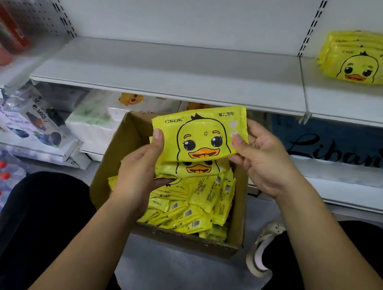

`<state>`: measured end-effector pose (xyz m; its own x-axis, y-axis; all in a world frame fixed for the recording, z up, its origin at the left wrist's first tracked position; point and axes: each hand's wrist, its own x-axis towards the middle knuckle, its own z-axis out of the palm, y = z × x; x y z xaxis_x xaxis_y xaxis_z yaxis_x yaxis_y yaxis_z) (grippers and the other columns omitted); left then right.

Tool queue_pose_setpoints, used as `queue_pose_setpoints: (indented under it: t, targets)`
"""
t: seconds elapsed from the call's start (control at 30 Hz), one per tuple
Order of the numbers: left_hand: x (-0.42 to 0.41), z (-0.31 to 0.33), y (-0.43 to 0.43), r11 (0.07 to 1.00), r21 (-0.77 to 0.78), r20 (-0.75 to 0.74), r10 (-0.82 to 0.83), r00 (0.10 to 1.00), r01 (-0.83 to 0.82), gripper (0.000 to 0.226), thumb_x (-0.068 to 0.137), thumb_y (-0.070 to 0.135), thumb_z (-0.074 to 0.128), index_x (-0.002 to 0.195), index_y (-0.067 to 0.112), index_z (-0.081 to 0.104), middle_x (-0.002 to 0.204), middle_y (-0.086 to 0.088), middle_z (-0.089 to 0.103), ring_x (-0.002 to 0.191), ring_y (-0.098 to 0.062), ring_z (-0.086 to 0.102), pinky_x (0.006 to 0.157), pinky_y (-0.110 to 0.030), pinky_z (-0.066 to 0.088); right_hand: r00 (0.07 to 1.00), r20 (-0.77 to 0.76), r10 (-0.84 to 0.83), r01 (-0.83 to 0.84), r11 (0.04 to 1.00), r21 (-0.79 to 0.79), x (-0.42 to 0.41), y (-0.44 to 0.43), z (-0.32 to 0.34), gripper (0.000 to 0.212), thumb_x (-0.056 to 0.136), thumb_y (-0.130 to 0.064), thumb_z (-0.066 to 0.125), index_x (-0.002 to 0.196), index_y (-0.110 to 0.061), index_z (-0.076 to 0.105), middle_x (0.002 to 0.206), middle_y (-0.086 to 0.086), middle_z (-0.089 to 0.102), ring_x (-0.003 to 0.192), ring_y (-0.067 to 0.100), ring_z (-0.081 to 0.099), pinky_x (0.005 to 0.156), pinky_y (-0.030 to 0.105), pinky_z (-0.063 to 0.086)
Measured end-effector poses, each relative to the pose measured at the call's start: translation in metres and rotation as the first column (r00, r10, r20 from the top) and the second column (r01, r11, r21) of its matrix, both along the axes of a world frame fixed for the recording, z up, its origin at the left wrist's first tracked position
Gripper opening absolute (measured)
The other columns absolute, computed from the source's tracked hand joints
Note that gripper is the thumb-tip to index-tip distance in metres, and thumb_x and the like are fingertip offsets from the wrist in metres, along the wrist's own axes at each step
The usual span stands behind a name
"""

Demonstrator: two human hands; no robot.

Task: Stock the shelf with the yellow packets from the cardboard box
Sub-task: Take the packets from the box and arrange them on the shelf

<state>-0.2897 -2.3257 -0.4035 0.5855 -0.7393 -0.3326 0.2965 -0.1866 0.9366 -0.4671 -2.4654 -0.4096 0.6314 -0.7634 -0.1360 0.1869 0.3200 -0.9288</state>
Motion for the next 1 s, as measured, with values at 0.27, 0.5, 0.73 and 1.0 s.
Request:
queue_pose_setpoints:
  t: [0.27, 0.5, 0.73, 1.0]
  targets:
    - [-0.028, 0.009, -0.076, 0.993, -0.023, 0.071, -0.114, 0.991, 0.116, 0.026, 0.097, 0.039, 0.066, 0.115, 0.02, 0.068, 0.107, -0.002, 0.079, 0.097, -0.027, 0.077, 0.077, -0.042, 0.063, 0.947, -0.126, -0.296, 0.264, 0.938, -0.222, -0.034, -0.046, -0.01, 0.054, 0.08, -0.036, 0.073, 0.13, -0.019, 0.06, 0.128, -0.003, 0.067, 0.12, 0.011, 0.062, 0.098, 0.031, 0.05]
    - [-0.061, 0.006, -0.164, 0.977, -0.075, 0.064, -0.195, 0.979, 0.199, 0.035, 0.097, 0.046, 0.062, 0.125, 0.024, 0.063, 0.115, -0.001, 0.077, 0.098, -0.027, 0.077, 0.073, -0.044, 0.064, 0.95, -0.188, -0.25, 0.276, 0.952, 0.13, -0.059, -0.095, -0.015, 0.061, 0.074, -0.028, 0.084, 0.128, -0.01, 0.059, 0.112, 0.007, 0.075, 0.1, 0.024, 0.074, 0.083, 0.042, 0.061]
    - [-0.095, 0.005, -0.26, 0.937, -0.037, 0.0, -0.347, 0.938, 0.347, 0.041, 0.104, 0.043, 0.051, 0.134, 0.017, 0.06, 0.12, -0.002, 0.076, 0.108, -0.028, 0.074, 0.09, -0.049, 0.059, 0.714, -0.202, -0.67, 0.686, 0.728, 0.01, -0.099, -0.149, -0.018, 0.035, 0.076, -0.011, 0.086, 0.102, -0.019, 0.064, 0.097, 0.003, 0.075, 0.087, 0.021, 0.075, 0.066, 0.034, 0.063]
    - [-0.15, 0.001, -0.387, 0.921, -0.026, 0.191, -0.377, 0.906, 0.389, 0.011, 0.099, 0.037, 0.067, 0.106, 0.029, 0.064, 0.109, 0.008, 0.074, 0.099, -0.015, 0.068, 0.074, -0.029, 0.05, 0.106, -0.227, -0.968, 0.948, 0.167, -0.269, -0.141, -0.185, -0.028, 0.04, 0.077, -0.02, 0.085, 0.109, -0.025, 0.061, 0.094, -0.015, 0.067, 0.088, 0.01, 0.066, 0.077, 0.021, 0.051]
